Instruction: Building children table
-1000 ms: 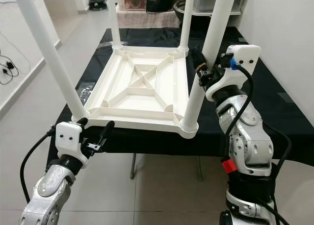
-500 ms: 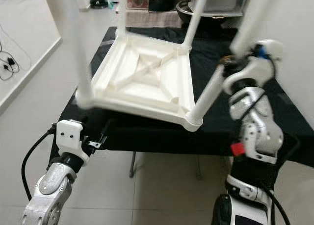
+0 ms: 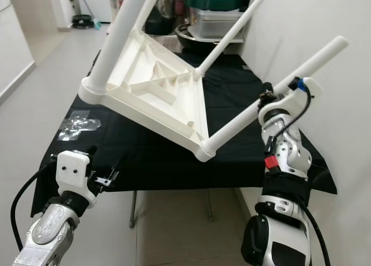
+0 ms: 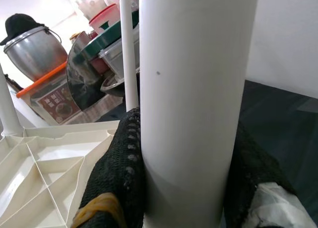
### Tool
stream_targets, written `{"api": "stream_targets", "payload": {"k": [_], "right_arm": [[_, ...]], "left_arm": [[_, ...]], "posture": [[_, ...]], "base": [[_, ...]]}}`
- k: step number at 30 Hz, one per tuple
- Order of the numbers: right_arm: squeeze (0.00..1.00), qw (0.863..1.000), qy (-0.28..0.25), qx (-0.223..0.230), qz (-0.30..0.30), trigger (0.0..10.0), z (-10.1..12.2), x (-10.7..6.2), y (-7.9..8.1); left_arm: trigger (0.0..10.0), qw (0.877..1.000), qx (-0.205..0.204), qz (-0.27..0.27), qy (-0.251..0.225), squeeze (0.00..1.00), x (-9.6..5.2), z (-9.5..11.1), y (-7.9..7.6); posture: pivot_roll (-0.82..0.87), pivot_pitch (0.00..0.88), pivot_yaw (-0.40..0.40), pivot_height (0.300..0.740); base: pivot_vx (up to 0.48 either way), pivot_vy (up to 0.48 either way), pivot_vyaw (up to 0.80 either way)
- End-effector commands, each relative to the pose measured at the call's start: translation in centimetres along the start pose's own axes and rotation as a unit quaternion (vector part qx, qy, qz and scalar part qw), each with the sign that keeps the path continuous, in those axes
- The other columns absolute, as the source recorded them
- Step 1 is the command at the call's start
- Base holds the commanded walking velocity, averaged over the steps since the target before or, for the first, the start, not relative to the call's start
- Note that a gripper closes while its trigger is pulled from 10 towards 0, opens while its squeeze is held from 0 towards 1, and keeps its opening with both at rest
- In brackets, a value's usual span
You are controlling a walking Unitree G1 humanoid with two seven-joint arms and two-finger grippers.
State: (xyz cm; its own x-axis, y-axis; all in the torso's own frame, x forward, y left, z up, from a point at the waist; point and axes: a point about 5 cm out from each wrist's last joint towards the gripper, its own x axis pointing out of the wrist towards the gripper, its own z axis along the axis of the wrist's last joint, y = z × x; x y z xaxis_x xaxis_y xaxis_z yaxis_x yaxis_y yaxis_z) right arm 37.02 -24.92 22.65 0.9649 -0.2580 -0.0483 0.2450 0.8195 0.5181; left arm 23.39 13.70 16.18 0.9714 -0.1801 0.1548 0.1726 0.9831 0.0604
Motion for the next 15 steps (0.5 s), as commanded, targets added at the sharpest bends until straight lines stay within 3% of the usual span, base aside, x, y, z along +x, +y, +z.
{"api": "stream_targets", "payload": {"k": [1,3,4,5,6,7,8,9,15], "right_arm": [[0.0,0.948,0.296,-0.035,-0.109,2.2,-14.8,-2.6,-4.2],[0.0,0.948,0.296,-0.035,-0.109,2.2,-14.8,-2.6,-4.2],[0.0,0.947,0.299,-0.035,-0.109,4.0,-15.1,-2.6,-4.1],[0.0,0.947,0.299,-0.035,-0.109,4.0,-15.1,-2.6,-4.1],[0.0,0.946,0.301,-0.033,-0.112,4.9,-15.3,-2.5,-4.3],[0.0,0.946,0.301,-0.033,-0.112,4.9,-15.3,-2.5,-4.3],[0.0,0.947,0.299,-0.032,-0.116,8.1,-15.1,-2.3,-4.4],[0.0,0.948,0.292,-0.036,-0.121,10.0,-14.8,-2.1,-4.6],[0.0,0.951,0.283,-0.046,-0.112,10.0,-14.0,-1.5,-4.8]], "left_arm": [[10.0,1.0,0.011,-0.003,0.008,0.0,-0.6,0.3,0.1],[10.0,1.0,0.011,-0.003,0.008,0.0,-0.6,0.3,0.1],[10.0,1.0,0.012,-0.003,0.008,0.0,-0.8,0.6,0.1],[10.0,1.0,0.012,-0.003,0.008,0.0,-0.8,0.6,0.1],[10.0,1.0,0.013,-0.002,0.006,0.0,-0.9,0.9,0.3],[10.0,1.0,0.013,-0.002,0.006,0.0,-0.9,0.9,0.3],[10.0,1.0,0.015,0.001,0.003,0.0,-1.0,1.3,0.6],[10.0,1.0,0.019,0.007,-0.003,0.0,-0.9,1.9,1.0],[10.0,0.998,0.036,0.033,-0.036,0.0,-0.2,4.5,3.0]], "posture": [[0.11,0.21,0.023,0.74],[0.11,0.21,0.023,0.74],[0.12,0.22,0.027,0.74],[0.12,0.22,0.027,0.74],[0.13,0.231,0.029,0.74],[0.13,0.231,0.029,0.74],[0.13,0.243,0.034,0.74],[0.14,0.254,0.039,0.74],[0.15,0.272,0.045,0.74]], "base": [[0.0,0.0,0.0],[0.0,0.0,0.0],[0.0,0.0,0.0],[0.0,0.0,0.0],[0.0,0.0,0.0],[0.0,0.0,0.0],[0.0,0.0,0.0],[0.0,0.0,0.0],[0.0,0.0,0.0]]}}
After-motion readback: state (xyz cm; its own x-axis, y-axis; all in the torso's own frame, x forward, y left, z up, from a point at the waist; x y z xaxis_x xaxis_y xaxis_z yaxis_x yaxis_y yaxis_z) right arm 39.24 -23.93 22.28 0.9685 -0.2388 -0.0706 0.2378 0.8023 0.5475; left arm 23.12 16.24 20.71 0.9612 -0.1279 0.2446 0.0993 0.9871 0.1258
